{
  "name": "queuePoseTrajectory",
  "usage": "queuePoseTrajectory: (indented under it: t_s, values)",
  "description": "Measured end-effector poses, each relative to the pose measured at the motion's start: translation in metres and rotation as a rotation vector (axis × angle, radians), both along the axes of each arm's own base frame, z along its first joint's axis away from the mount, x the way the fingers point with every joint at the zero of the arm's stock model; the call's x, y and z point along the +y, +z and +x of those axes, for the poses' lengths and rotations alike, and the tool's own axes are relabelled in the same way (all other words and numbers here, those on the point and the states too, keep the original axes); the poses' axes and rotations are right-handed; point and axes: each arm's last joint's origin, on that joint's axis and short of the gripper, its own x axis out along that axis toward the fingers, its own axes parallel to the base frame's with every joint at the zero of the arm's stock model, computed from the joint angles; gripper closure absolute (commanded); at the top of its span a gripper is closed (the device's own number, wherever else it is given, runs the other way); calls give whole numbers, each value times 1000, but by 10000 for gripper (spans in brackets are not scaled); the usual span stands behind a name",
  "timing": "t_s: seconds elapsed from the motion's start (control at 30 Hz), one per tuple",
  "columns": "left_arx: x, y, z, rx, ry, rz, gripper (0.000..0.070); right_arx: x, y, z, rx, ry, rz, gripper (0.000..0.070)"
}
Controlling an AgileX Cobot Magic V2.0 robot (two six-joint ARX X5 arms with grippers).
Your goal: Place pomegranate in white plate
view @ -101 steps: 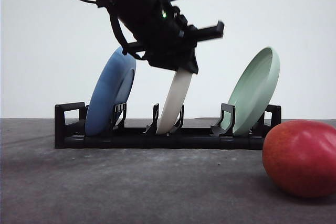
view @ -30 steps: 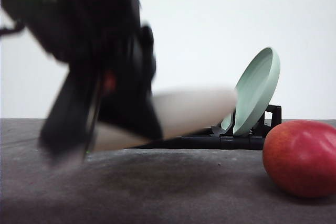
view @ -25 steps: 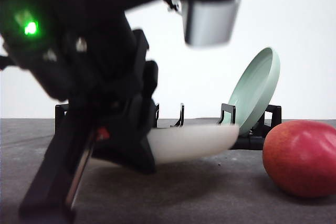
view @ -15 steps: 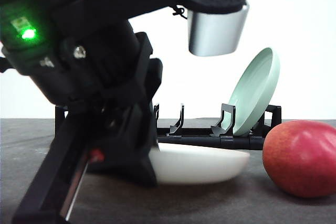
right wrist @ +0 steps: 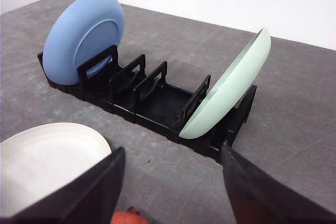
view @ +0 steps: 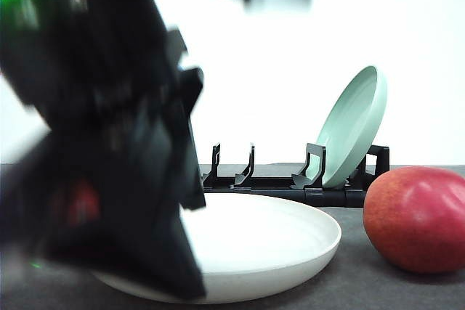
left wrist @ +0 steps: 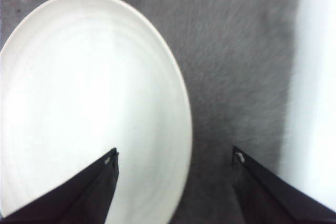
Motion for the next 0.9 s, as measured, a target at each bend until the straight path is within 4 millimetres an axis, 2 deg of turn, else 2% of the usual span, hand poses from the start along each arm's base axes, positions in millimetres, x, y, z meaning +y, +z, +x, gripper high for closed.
queuePoseTrajectory:
  t_s: [0.13,0.27,0.47,0.67,0.9]
  values:
    - [15,25,9,135,78,-137,263,0,0,0,0,0,0,333]
    - [42,47,26,273,223,-296,264,0,0,0,0,0,0,333]
    - [85,73,53,279,450,-507,265,0,0,0,8,-3,13,333]
    - [129,88,75,217,644,-645,265,0,-2,-1,56,-18,52,332]
    - [177,92,93,227,850,-749,265,1,-7,-3,152,14,113,330]
